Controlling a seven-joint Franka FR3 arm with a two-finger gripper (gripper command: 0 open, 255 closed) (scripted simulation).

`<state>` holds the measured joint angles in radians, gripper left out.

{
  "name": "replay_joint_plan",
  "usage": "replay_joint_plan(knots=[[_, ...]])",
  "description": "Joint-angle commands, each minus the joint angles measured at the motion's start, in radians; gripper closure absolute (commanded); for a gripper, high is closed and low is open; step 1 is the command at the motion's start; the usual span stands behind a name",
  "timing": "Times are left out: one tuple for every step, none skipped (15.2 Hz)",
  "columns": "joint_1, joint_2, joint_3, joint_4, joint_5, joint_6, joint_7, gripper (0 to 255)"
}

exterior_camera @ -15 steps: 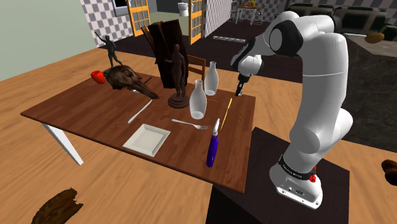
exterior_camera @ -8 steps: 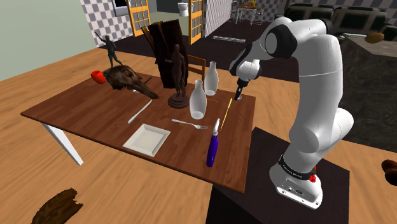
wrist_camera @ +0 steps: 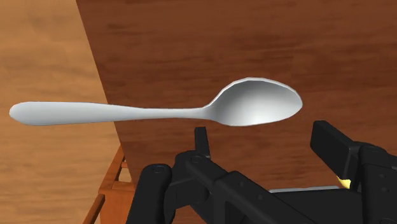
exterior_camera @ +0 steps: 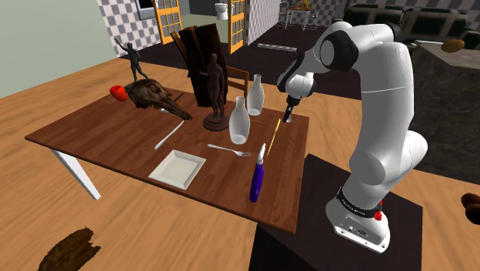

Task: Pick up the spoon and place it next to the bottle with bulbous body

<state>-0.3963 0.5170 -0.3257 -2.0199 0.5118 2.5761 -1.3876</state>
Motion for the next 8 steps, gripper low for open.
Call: replay_joint_plan(knots=[[0.000, 0.000, 0.000, 0.000, 0.000, 0.000, 0.000, 0], [0.000, 0.000, 0.000, 0.000, 0.000, 0.000, 0.000, 0], [0.000, 0.000, 0.000, 0.000, 0.000, 0.000, 0.000, 0], [0.000, 0.000, 0.000, 0.000, 0.000, 0.000, 0.000, 0], [0.000, 0.000, 0.000, 0.000, 0.000, 0.000, 0.000, 0], [0.009, -0.030, -0.015, -0.009, -0.018, -0.019, 0.012, 0], [0.018, -0.059, -0.029, -0.018, -0.037, -0.039, 0.024, 0], [0.026, -0.088, -0.043, -0.024, -0.056, -0.059, 0.037, 0]])
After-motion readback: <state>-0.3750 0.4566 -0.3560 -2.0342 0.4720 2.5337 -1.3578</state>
